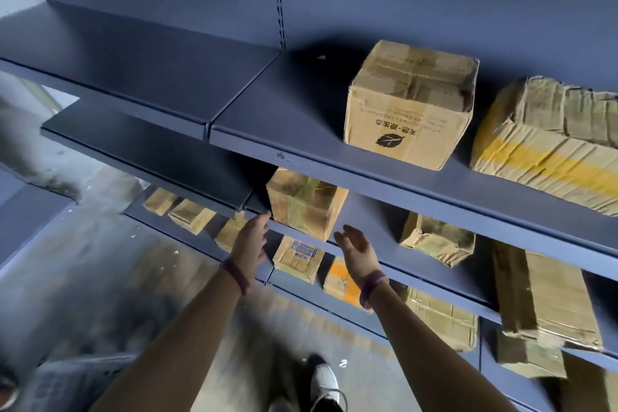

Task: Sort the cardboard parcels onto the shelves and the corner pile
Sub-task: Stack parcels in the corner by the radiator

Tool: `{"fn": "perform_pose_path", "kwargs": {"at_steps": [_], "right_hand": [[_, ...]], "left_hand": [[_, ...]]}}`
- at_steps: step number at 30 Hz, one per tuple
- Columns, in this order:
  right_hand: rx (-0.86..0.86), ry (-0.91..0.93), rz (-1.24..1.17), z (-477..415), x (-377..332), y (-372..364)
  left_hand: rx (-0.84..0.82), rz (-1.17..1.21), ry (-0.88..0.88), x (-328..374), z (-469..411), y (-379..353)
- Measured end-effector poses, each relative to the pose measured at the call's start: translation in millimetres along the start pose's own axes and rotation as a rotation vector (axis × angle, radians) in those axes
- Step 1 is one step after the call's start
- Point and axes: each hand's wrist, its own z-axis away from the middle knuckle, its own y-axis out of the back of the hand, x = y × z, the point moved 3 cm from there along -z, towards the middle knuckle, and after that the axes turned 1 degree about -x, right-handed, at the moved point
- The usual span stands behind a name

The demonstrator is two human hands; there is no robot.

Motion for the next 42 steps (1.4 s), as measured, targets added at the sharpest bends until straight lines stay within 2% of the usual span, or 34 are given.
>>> {"fn": "perform_pose_path", "kwargs": {"at_steps": [7, 12, 16, 20, 24, 29, 32, 35, 42], "right_hand": [[-0.020, -0.090, -0.023, -41, 16, -10], [-0.032, -0.140, 0.036, -58, 20, -16], [-0.059, -0.157, 0.127, -65, 9, -23], [-0.026, -0.098, 0.116, -70, 10, -49], [0.051, 0.022, 0.026, -83, 39, -79], [0.219, 0.064, 0.018, -41, 24, -95], [0.308, 0.056, -0.029, -13, 17, -102], [0.403, 0.084, -0.069, 14, 4, -104], [0.497, 0.194, -0.096, 58, -19, -103]], "left_hand": [[0.034, 0.048, 0.034, 9, -43, 9], [-0.038, 0.071, 0.026, 16, -76, 6], [-0.123, -0.099, -0.047, 20, -110, 0], [-0.210, -0.208, -0.009, 17, -123, -4], [-0.302, -0.248, -0.014, 15, -117, 6], [-0.338, -0.312, -0.136, -2, -127, 38], [-0.402, -0.351, -0.161, 9, -97, 57], [-0.468, -0.291, -0.189, 19, -68, 65], [-0.473, -0.280, -0.349, 24, -21, 79]]}}
